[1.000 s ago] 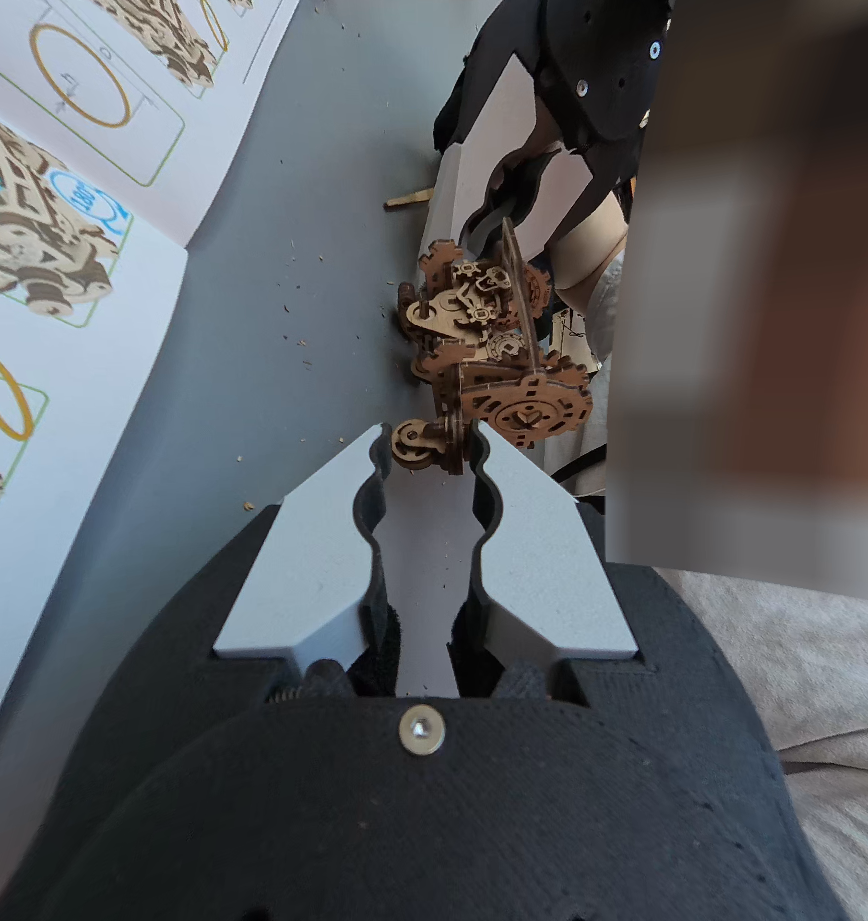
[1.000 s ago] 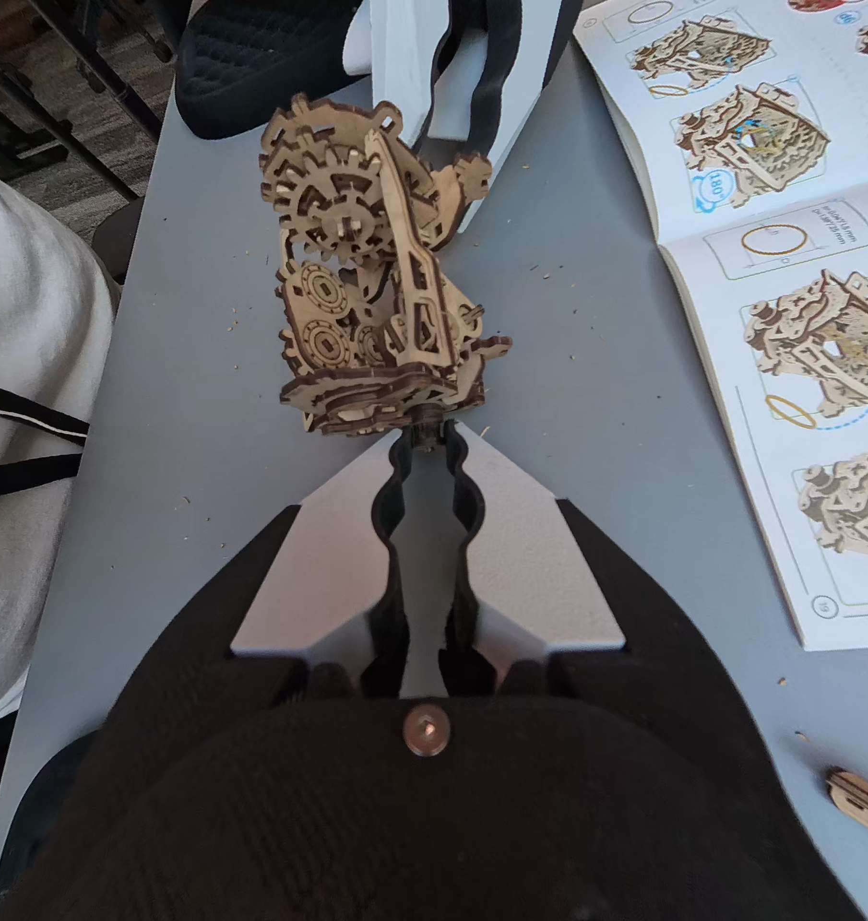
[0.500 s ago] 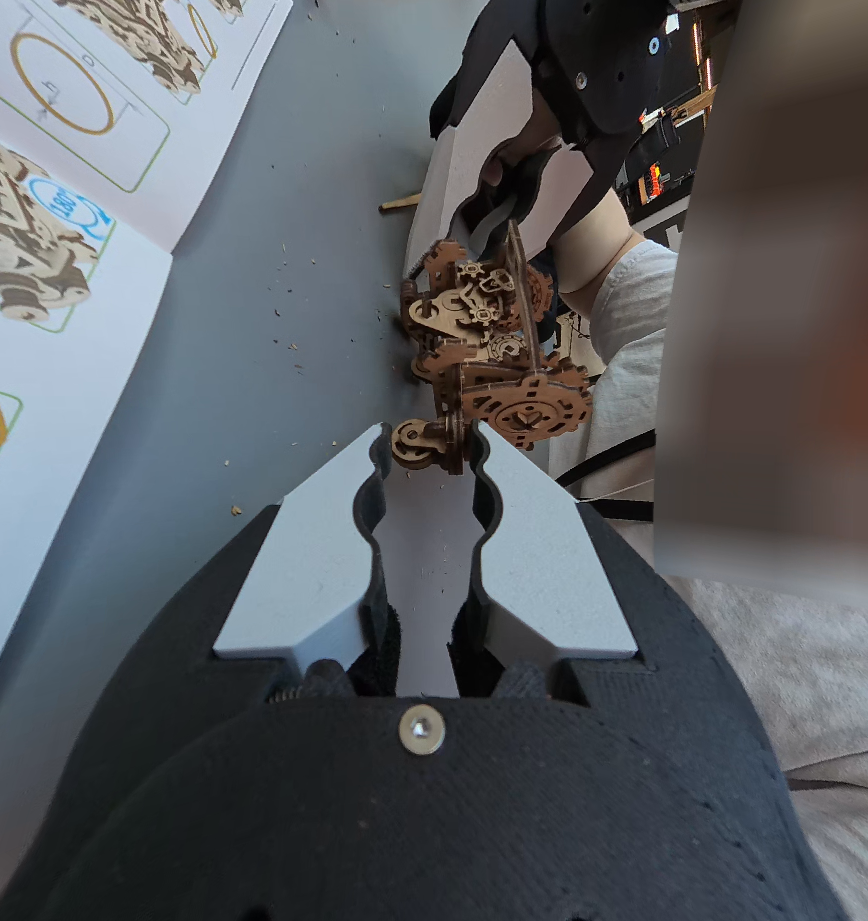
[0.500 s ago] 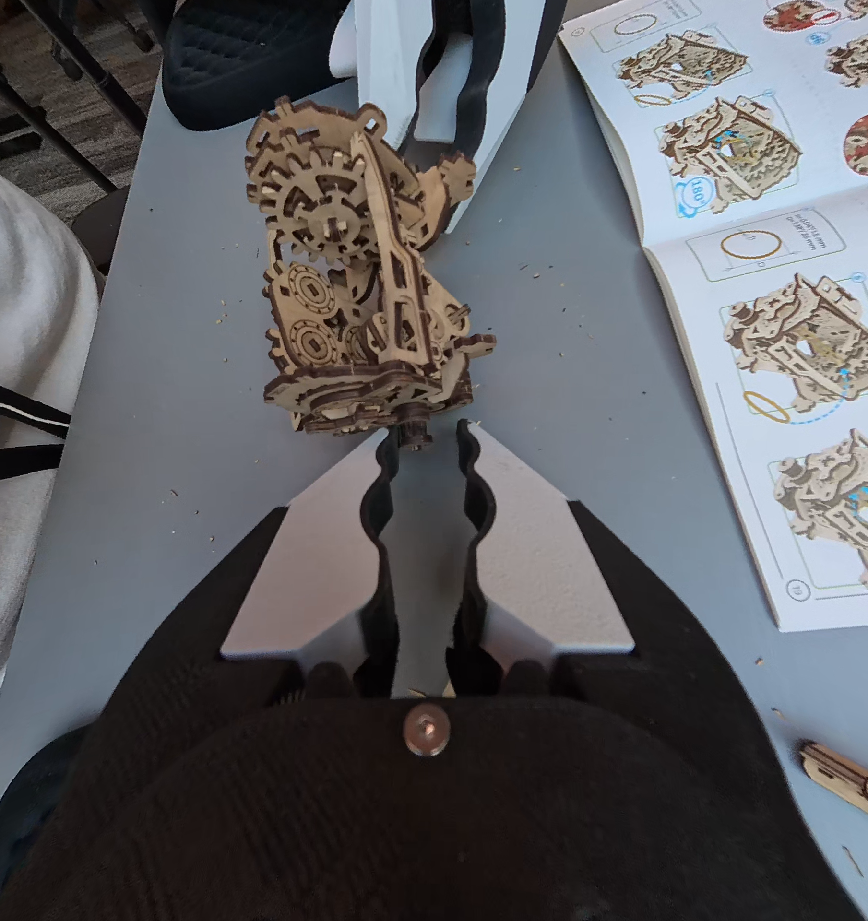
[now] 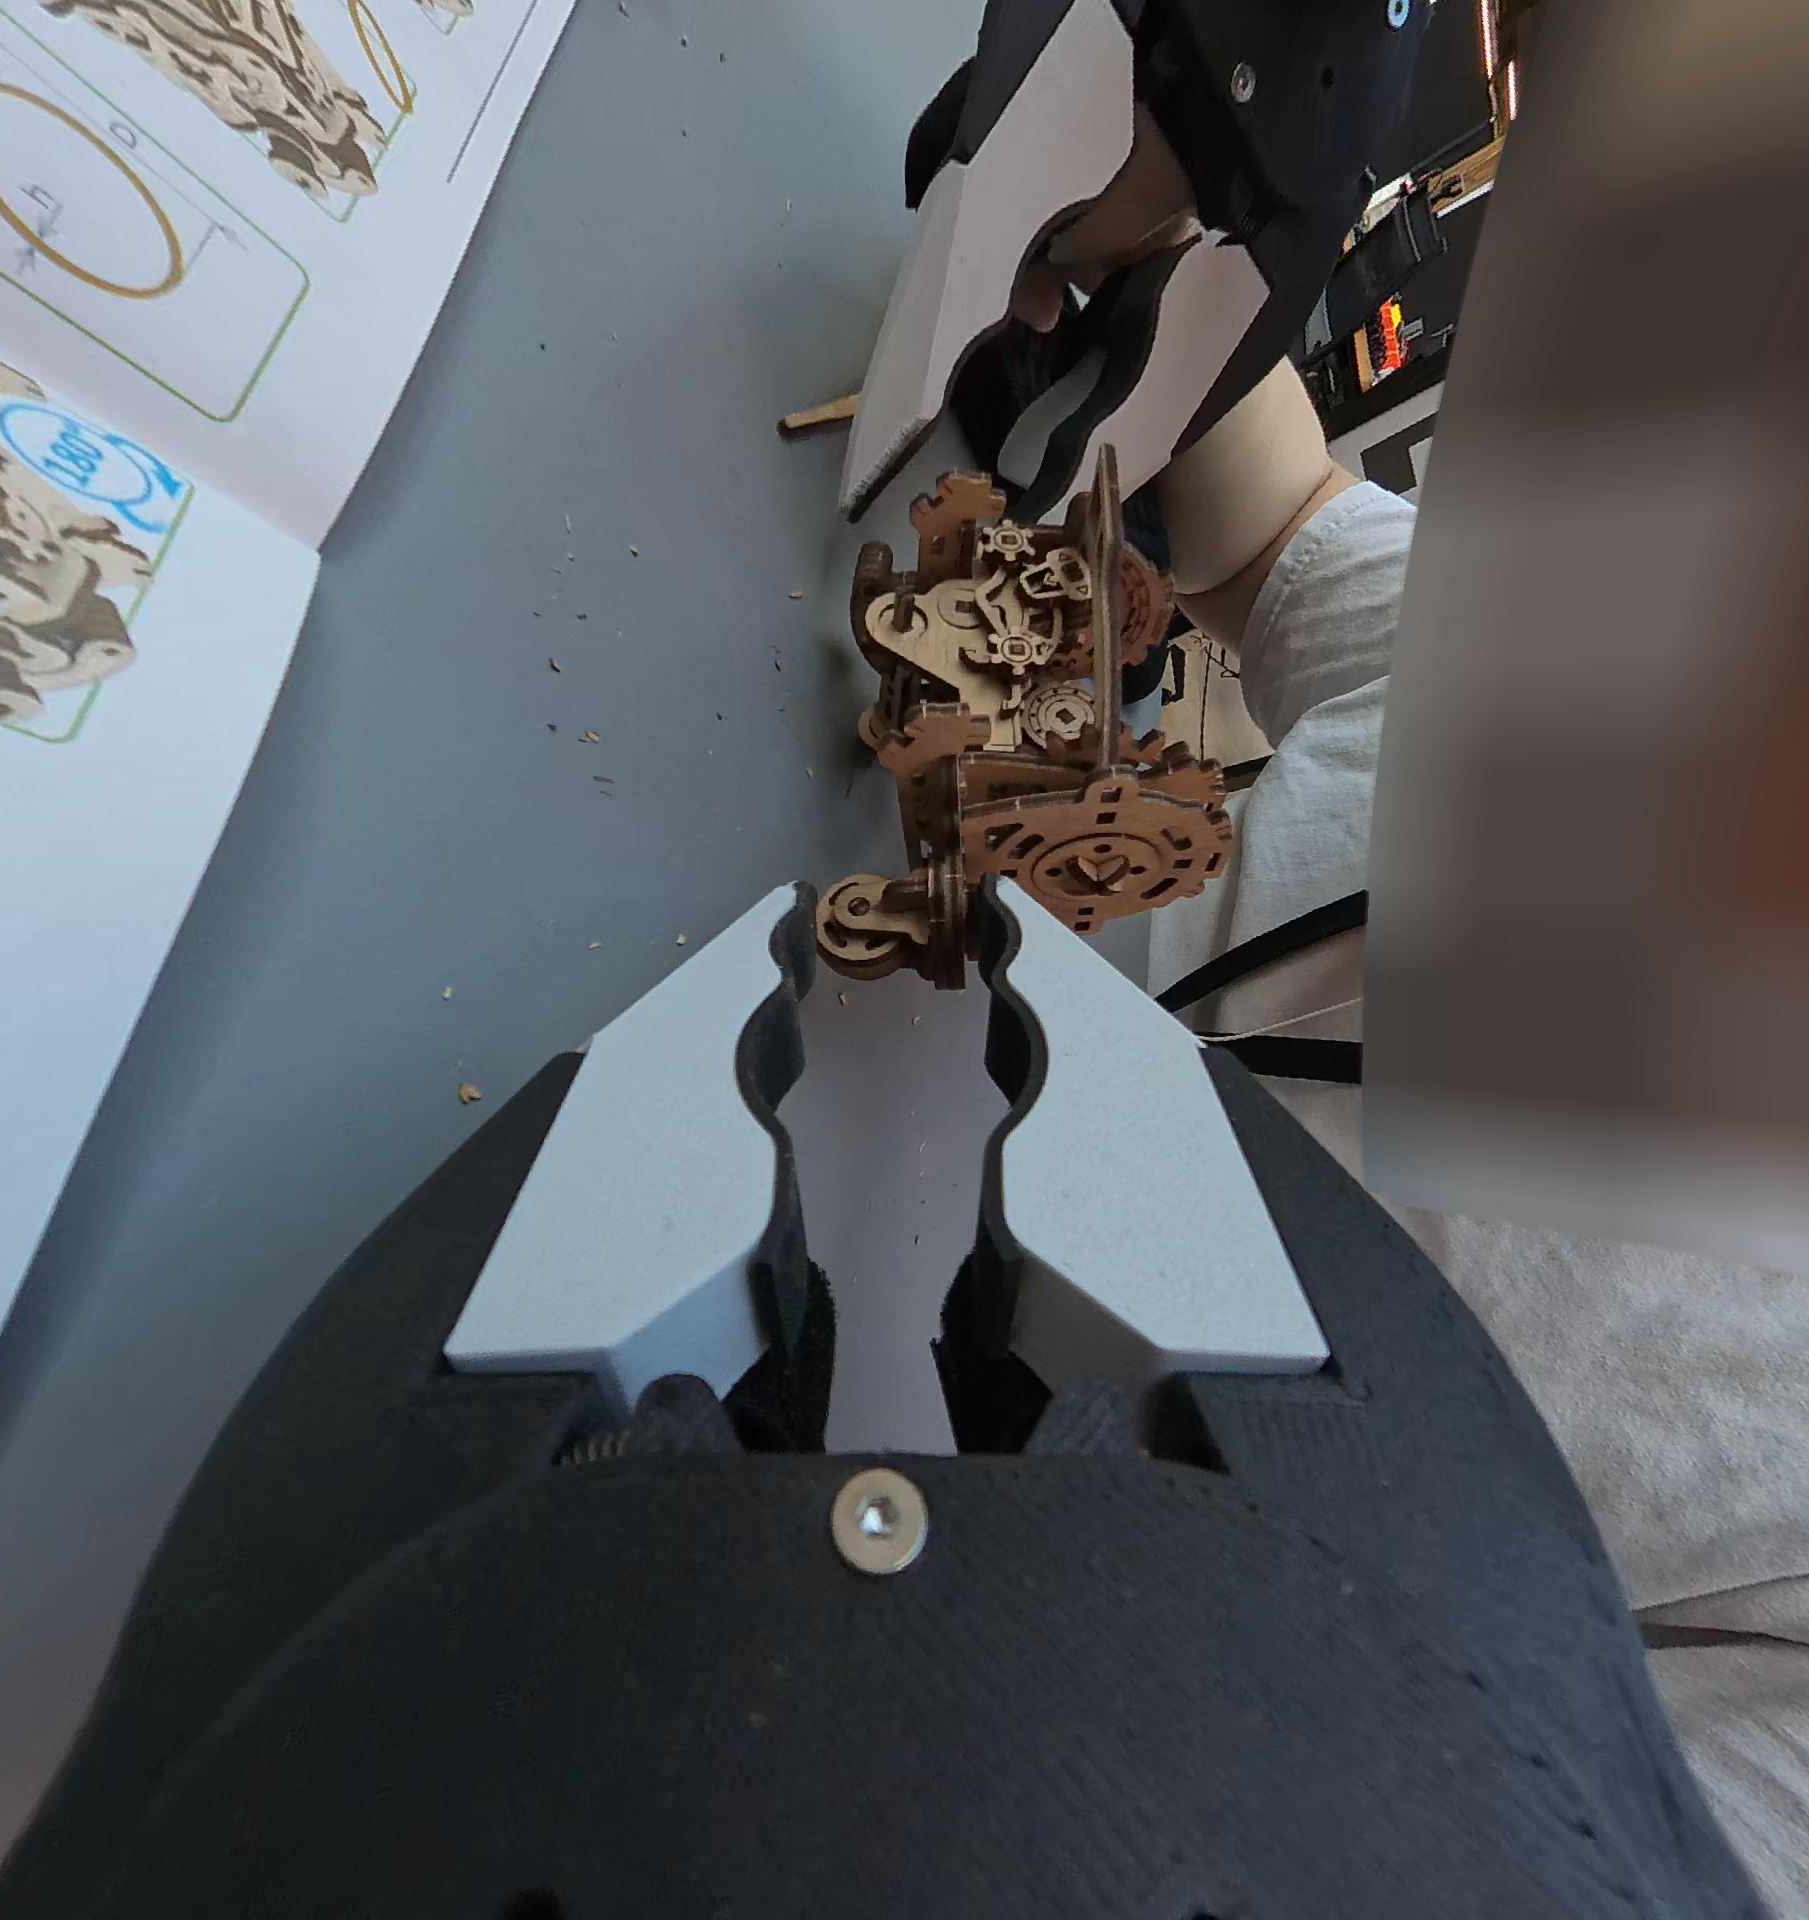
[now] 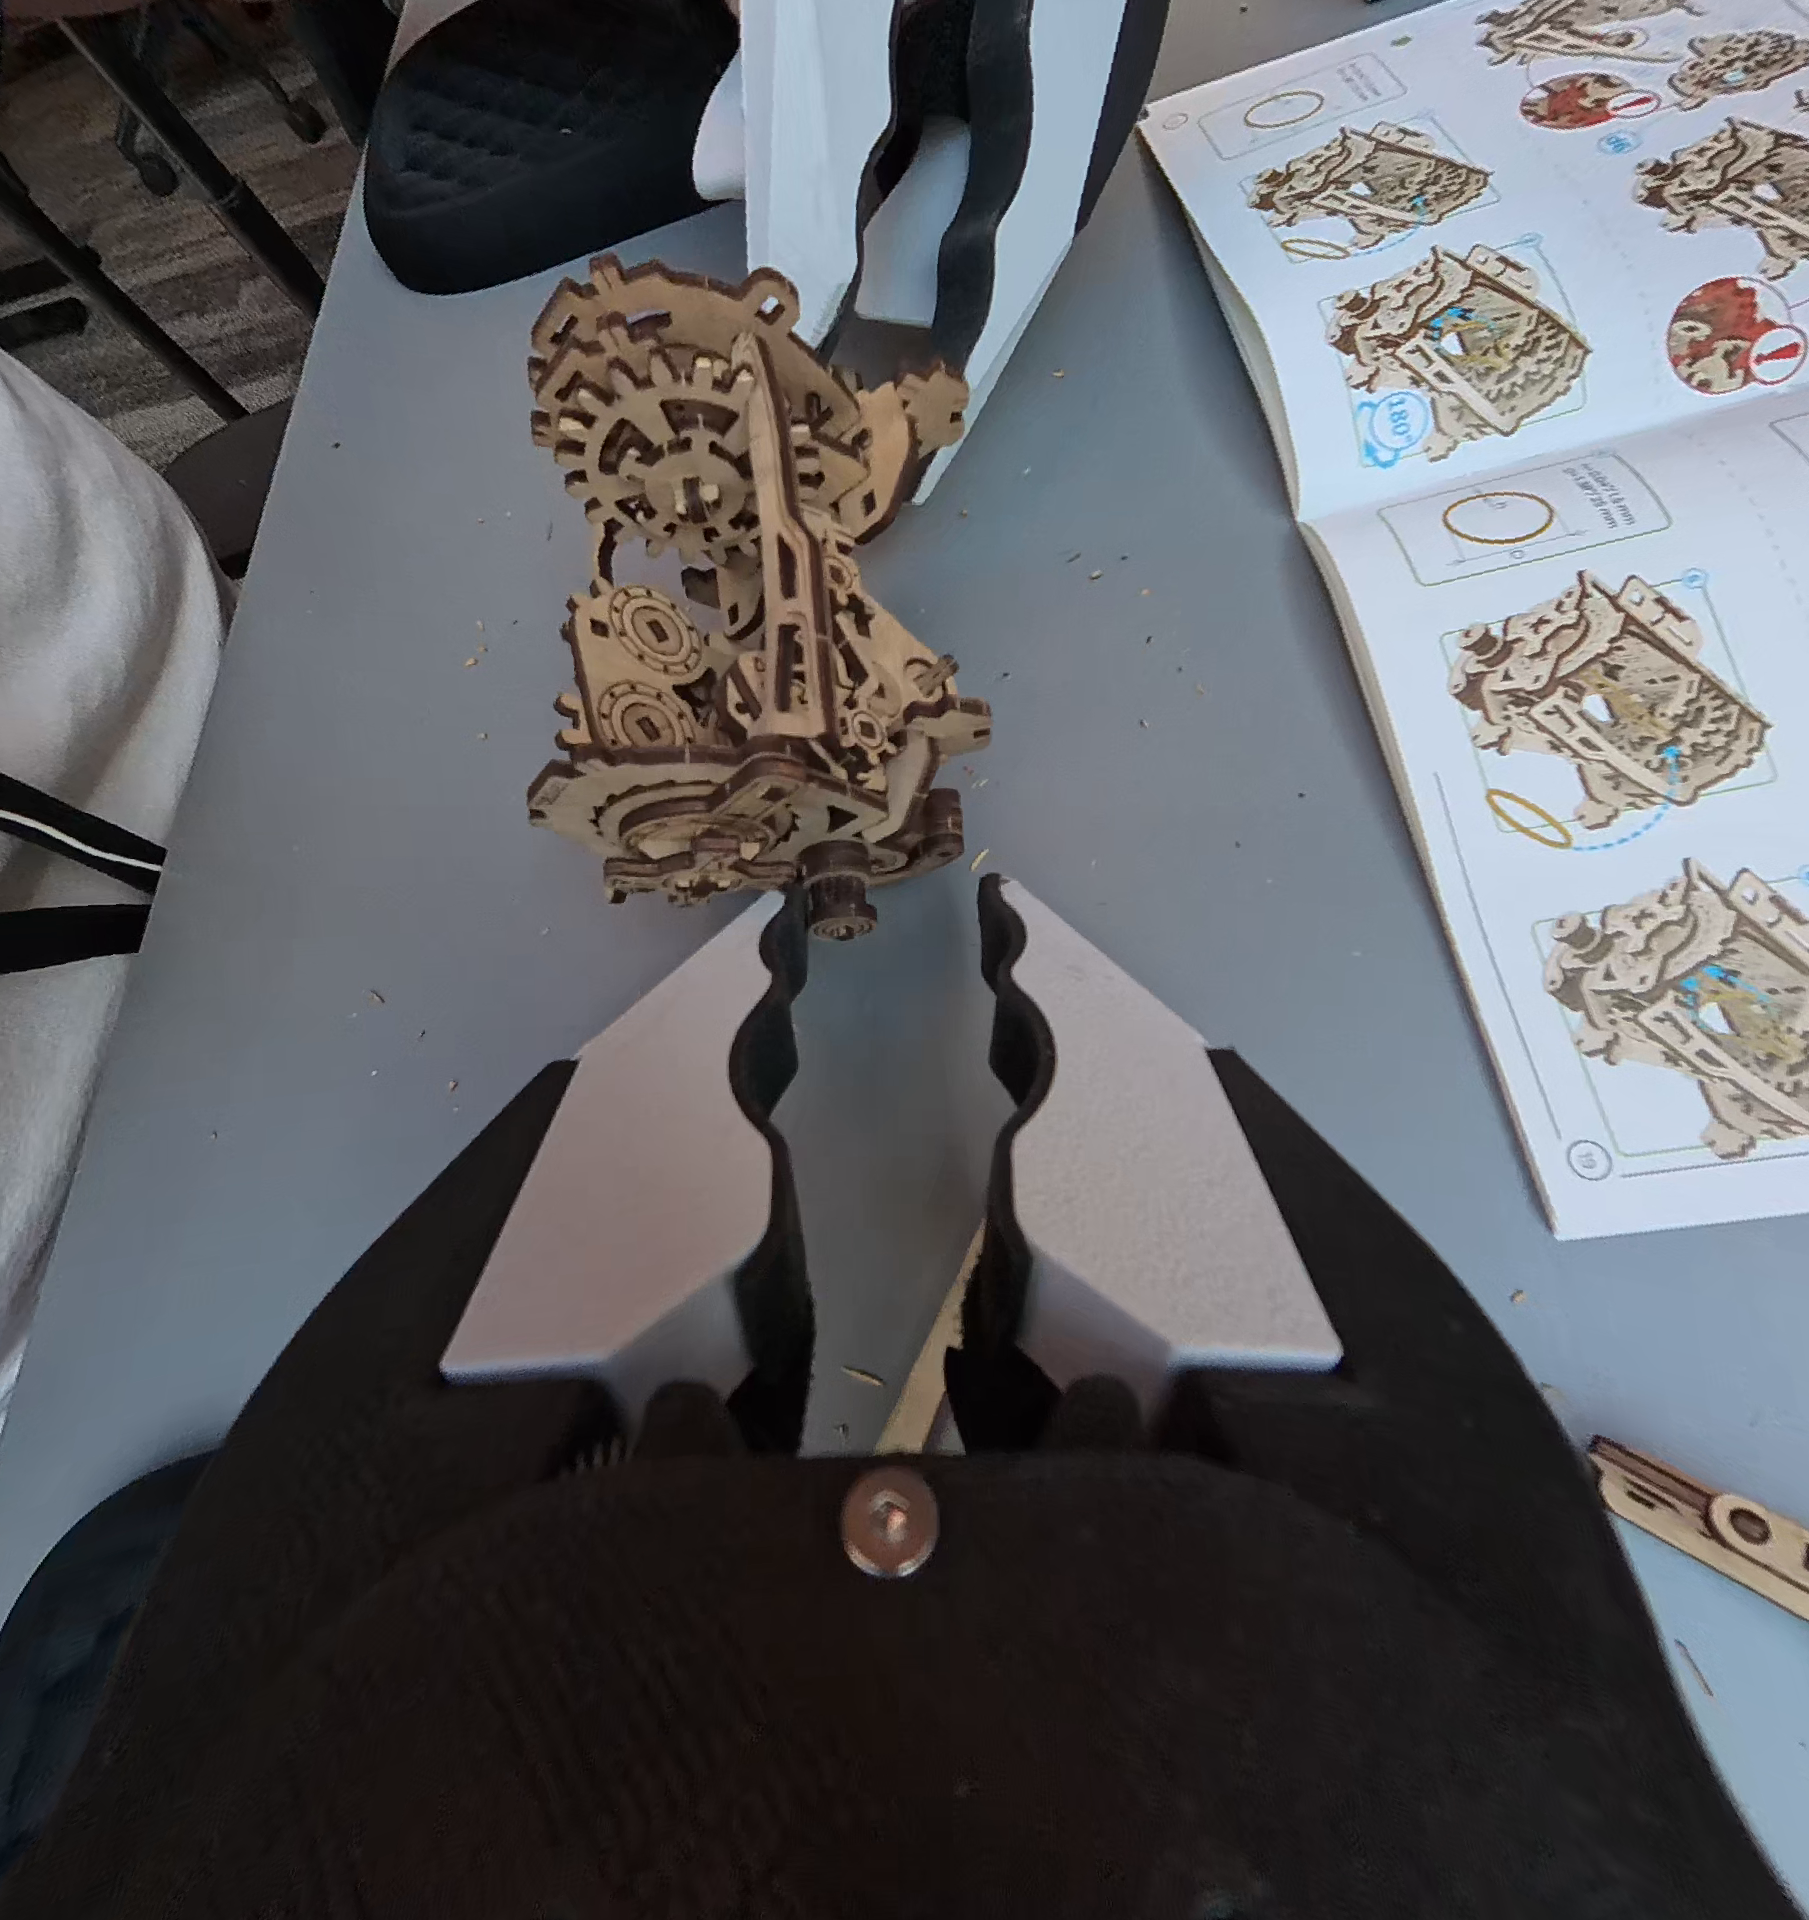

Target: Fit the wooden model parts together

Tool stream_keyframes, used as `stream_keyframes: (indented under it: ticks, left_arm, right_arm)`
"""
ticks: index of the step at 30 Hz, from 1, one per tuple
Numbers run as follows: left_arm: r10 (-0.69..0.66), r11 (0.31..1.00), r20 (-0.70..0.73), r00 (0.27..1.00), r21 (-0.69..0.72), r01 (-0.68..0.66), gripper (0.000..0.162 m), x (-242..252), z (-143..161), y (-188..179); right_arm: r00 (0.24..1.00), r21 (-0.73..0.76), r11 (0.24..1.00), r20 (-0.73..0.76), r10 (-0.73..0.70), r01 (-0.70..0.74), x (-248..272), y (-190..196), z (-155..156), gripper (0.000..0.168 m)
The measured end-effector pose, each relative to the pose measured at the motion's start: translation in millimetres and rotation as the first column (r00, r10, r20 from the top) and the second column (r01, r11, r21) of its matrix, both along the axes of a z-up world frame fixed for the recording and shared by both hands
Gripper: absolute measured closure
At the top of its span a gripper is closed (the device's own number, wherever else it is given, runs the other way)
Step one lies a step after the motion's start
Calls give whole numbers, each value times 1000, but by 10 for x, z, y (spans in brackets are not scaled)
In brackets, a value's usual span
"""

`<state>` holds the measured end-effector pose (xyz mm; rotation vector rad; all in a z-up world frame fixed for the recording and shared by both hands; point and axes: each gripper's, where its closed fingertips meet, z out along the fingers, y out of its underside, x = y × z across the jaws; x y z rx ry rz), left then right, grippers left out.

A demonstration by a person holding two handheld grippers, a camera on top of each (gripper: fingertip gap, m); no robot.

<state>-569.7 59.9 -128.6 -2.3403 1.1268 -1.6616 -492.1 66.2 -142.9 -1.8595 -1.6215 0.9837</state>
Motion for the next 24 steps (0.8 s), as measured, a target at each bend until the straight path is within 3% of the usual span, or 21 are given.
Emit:
stream_keyframes:
  ticks: [7, 10, 24]
  left_arm:
    - [-10, 1000, 5, 1000, 2, 10, 133, 38, -8, -34]
    - [-3, 1000, 6, 1000, -2, 3, 133, 30, -19, -32]
    - [-20, 999, -19, 1000, 42, 21, 133, 26, -99, -67]
  right_arm:
    - [1000, 9, 1000, 17, 1, -1, 22, 10, -33, 138]
    - [999, -28, 999, 7, 33, -33, 15, -58, -31, 156]
    - [999, -114, 993, 31, 8, -4, 9, -49, -88, 156]
